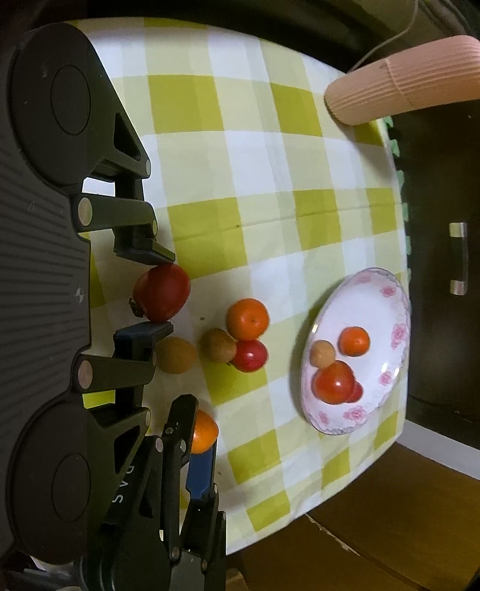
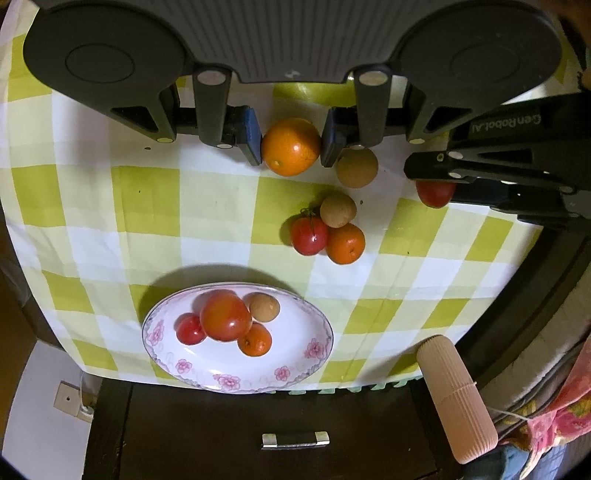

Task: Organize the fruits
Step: 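Lift the tangerine and red tomato and carry both toward the white bowl, then lower both fruits into the bowl and open both grippers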

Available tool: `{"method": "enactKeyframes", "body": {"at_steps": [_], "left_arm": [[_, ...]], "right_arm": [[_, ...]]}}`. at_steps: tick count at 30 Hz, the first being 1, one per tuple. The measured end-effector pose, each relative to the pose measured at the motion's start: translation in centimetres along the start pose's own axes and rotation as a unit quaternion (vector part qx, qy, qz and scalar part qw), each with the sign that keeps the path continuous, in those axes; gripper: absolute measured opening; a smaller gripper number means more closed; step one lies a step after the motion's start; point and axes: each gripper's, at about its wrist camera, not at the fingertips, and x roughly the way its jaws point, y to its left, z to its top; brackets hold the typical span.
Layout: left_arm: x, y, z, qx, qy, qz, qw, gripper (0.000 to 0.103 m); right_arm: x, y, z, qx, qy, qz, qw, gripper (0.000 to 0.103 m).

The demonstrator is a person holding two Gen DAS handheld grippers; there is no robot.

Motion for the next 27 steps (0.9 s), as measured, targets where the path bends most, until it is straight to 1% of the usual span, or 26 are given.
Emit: {"method": "enactKeyframes", "body": {"at_steps": [14, 27], "left_arm": [[-0.7, -1.3, 4.2, 0.008, -0.035, -0.011, 0.9993, 0.041], [0.6, -2.0, 9.4, 0.009, -0.058, -0.008, 0.9982, 0.041]], "right_arm": [[-1.8, -1.6, 3.0, 0.031, -0.036, 0.002, 0.999, 0.033], [-1.2, -4.0, 8.0, 0.041, -0.067, -0.024, 0.997, 0.033]]}}
